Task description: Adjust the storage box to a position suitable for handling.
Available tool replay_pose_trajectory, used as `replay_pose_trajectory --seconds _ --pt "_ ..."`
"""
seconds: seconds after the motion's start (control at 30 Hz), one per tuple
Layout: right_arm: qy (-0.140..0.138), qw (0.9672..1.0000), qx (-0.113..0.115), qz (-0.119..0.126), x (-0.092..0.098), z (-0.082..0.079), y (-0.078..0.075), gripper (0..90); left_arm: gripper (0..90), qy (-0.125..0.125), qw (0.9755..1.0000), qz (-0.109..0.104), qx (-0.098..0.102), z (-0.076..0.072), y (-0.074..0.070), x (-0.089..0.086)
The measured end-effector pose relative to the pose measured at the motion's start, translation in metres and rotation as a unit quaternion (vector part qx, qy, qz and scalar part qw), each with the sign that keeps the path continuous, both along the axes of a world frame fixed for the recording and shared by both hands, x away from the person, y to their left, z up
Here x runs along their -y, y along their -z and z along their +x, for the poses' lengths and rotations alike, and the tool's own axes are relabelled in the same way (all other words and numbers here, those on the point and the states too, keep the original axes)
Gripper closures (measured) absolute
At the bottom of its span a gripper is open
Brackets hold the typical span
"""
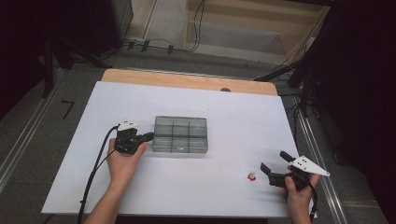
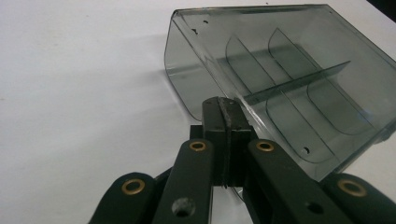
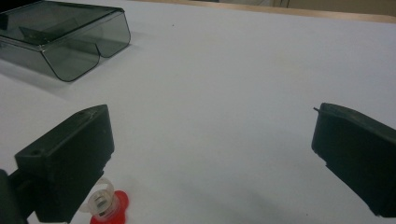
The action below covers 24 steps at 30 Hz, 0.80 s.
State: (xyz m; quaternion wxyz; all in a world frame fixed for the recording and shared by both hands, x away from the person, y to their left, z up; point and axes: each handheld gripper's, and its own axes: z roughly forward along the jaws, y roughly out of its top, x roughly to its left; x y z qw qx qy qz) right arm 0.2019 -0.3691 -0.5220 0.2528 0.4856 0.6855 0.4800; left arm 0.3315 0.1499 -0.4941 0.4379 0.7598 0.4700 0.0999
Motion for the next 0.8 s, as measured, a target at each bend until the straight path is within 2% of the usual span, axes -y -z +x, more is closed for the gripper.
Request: replay_pose_trajectory --seconds 0.57,0.8 --pt "0.002 1.0000 -0.001 0.000 0.000 0.000 0.000 0.0 89.2 0.018 0.9998 -0.003 0.000 -0.005 0.001 0.014" --pt "0.001 1.0000 -0.001 -0.002 -0.001 0.000 0.000 0.0 89.2 0.016 0.9999 -0.003 0.004 -0.005 0.001 0.021"
